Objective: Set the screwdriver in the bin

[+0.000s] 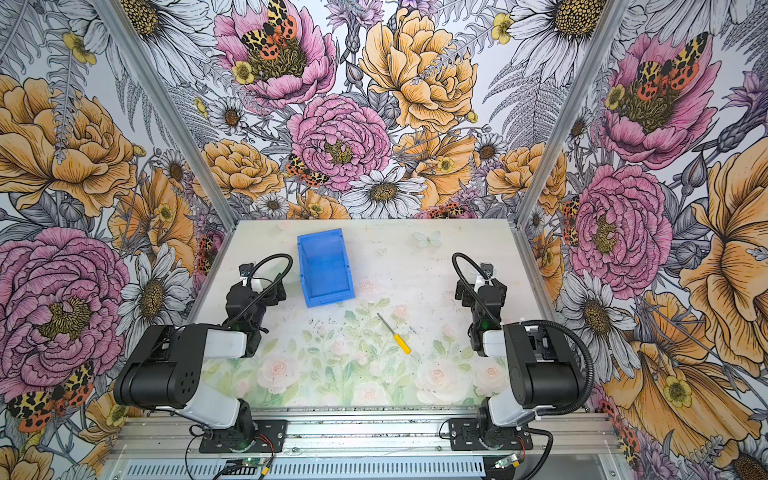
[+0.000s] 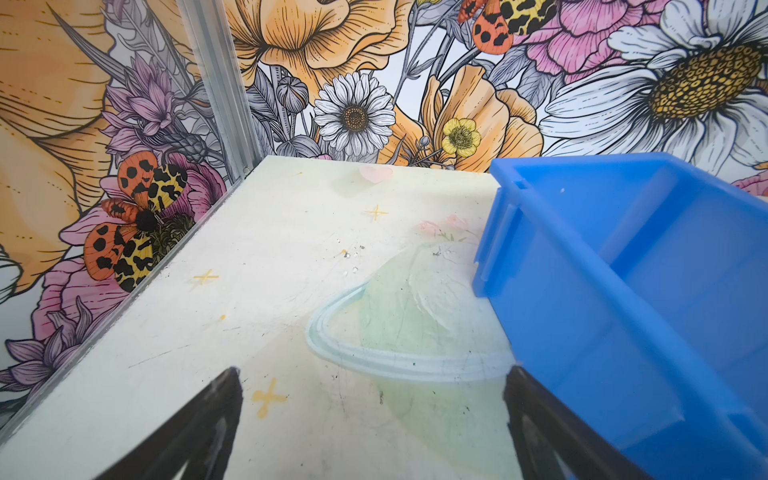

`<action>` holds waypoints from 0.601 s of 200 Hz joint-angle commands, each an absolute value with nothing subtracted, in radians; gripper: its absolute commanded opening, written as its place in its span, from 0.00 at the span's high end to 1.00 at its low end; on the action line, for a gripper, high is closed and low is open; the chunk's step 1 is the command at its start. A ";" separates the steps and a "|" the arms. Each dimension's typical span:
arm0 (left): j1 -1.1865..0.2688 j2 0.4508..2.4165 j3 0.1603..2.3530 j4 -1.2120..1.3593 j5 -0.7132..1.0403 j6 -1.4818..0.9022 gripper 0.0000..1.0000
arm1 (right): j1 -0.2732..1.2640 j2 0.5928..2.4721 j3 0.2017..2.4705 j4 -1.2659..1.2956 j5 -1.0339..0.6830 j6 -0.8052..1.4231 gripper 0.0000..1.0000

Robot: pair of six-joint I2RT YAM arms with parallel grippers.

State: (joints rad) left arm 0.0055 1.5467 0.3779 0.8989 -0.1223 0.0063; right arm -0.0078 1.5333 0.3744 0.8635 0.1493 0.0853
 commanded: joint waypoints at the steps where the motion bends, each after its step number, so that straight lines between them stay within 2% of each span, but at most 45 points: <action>1: 0.029 1.545 0.375 0.936 -0.063 -0.011 0.01 | -0.008 1.532 0.388 0.869 0.165 0.092 0.00; 37: 0.044 1.503 0.414 0.827 0.026 0.003 0.01 | 0.000 1.493 0.412 0.795 0.208 0.098 0.01; 84: 0.052 1.375 0.405 0.707 0.013 -0.011 0.01 | 0.001 1.376 0.404 0.700 0.229 0.113 0.01; 103: 0.052 1.310 0.426 0.581 -0.004 -0.005 0.01 | 0.004 1.321 0.426 0.601 0.248 0.125 0.00; 120: 0.052 1.248 0.434 0.495 -0.015 -0.004 0.01 | 0.016 1.279 0.496 0.413 0.298 0.165 0.00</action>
State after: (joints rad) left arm 0.0425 1.3216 0.4026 0.6605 -0.0128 -0.0010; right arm 0.0002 1.3407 0.4038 0.6430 0.2279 0.1093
